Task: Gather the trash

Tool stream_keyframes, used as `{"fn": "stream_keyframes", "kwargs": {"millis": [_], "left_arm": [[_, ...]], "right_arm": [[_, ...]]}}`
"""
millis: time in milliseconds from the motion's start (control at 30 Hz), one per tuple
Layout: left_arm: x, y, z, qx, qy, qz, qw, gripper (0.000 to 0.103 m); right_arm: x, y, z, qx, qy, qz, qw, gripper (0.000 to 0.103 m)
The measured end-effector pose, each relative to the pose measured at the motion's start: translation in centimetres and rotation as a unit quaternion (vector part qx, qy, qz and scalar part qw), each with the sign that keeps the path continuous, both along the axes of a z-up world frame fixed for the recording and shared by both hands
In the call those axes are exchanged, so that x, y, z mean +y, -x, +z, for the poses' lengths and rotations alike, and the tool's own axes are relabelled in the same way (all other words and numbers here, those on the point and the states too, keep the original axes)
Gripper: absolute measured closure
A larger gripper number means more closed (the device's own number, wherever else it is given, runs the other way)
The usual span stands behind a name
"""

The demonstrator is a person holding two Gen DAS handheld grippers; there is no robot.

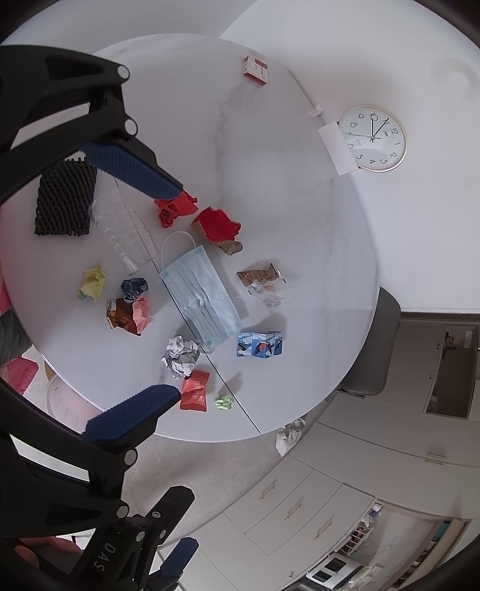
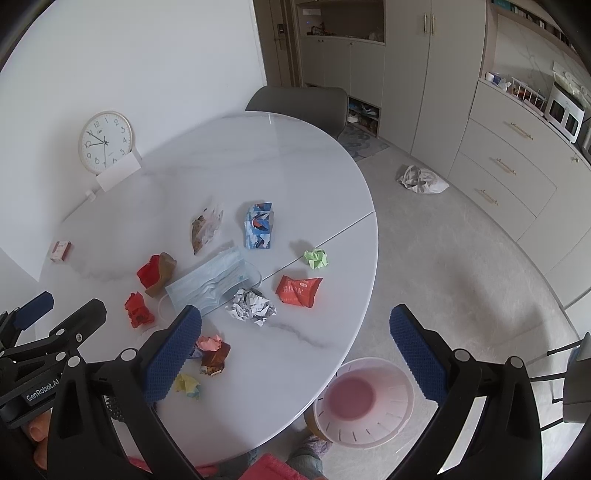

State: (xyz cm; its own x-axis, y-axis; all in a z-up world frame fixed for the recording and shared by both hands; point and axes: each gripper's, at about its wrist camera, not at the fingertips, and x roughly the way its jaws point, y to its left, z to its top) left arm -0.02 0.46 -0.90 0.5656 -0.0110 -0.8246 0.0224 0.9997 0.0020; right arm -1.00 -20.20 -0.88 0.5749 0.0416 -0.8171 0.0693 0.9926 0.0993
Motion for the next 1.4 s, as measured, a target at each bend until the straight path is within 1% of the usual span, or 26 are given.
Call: {"fn": "stream_keyframes", "kwargs": {"millis": [167, 1400], "left_arm": [[0.04, 0.06, -0.04, 0.001, 0.0, 0.0, 1.0, 0.007], [0.09, -0.02, 0.03, 0.002, 0.0, 0.001, 1.0, 0.007]], "right_arm": [[-0.01, 0.3, -0.37, 0.001, -0.001, -0.001, 1.0, 0.002], [0.08, 0.44, -0.3, 0.003, -0.001, -0.002, 1.0, 0.002]]}}
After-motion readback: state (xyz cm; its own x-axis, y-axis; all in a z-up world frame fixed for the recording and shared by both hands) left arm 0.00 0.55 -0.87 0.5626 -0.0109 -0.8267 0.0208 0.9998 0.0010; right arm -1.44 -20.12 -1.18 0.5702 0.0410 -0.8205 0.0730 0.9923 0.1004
